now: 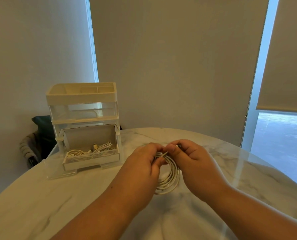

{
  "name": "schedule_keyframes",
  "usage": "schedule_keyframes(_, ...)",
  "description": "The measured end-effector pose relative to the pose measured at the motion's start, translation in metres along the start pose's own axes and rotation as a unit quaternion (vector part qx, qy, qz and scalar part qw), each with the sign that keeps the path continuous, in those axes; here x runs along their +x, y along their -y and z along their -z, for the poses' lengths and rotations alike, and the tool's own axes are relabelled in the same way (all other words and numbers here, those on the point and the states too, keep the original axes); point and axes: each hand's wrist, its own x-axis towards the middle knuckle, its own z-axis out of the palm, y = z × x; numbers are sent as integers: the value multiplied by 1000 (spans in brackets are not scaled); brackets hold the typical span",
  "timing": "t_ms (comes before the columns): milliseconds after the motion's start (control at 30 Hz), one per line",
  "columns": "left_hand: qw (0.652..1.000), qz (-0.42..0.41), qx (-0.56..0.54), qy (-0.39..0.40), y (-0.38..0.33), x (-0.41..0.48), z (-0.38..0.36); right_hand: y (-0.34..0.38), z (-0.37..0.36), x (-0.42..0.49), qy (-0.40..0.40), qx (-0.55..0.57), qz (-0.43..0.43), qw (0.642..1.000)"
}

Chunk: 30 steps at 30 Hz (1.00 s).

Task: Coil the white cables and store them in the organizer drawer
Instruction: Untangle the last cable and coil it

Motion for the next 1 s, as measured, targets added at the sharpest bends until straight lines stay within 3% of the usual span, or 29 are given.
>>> schedule_keyframes(233,1000,29,-6,-6,-5,-1,-5,-4,2,5,-67,-88,-5,994)
schedule_keyframes(433,984,101,-91,-116,4,1,-2,-5,2,12,-78,12,-174,982)
schedule_keyframes(600,962,94,-134,-217,8,1,0,-3,-19,-10,90,150,-346,922)
schedule_keyframes(667,962,84,-128,-226,7,0,-2,-8,-27,-17,113,182,-325,921)
schedule_keyframes(800,966,101,-135,-195,0,-4,-11,-13,-33,-15,65,221,-295,927)
schedule_keyframes(1000,958,145,-170,-180,-3,-4,-12,-15,-32,-12,5,117,-268,956)
